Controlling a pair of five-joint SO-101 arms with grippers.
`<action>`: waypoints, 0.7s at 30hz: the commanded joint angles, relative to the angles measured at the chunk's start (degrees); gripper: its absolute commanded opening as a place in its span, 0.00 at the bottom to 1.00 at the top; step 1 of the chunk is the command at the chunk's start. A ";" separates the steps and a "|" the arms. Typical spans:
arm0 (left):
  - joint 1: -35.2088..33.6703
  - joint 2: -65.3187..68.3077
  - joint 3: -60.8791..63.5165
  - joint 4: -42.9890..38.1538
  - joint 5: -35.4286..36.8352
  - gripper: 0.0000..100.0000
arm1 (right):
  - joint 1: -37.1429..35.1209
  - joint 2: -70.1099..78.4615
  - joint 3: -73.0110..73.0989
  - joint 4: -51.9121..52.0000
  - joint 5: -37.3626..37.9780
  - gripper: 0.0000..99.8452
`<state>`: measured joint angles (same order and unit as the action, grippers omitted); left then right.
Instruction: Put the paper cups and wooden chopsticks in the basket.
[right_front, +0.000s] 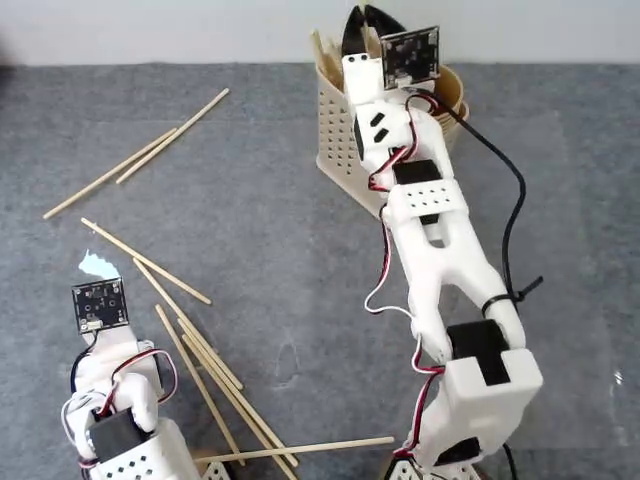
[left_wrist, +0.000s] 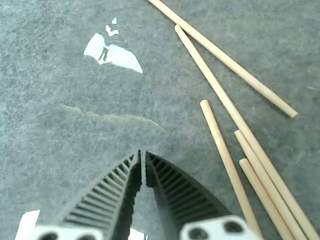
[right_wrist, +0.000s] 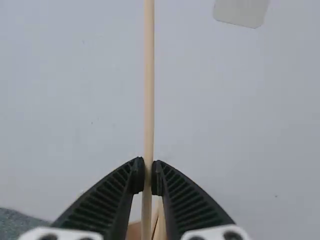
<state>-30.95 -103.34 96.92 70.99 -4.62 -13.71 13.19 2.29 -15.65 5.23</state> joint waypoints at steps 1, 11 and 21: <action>0.26 -0.97 -0.48 0.18 -0.18 0.01 | 0.31 -0.75 -3.78 -1.45 0.53 0.01; 0.26 -0.97 -0.48 0.18 -0.18 0.01 | 1.27 -4.70 -3.78 10.42 0.18 0.20; 0.26 -0.97 -0.48 0.18 -0.18 0.01 | -2.24 -20.70 -3.60 31.60 0.09 0.19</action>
<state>-30.95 -103.34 96.92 70.99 -4.62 -13.63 -0.09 2.11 10.02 5.23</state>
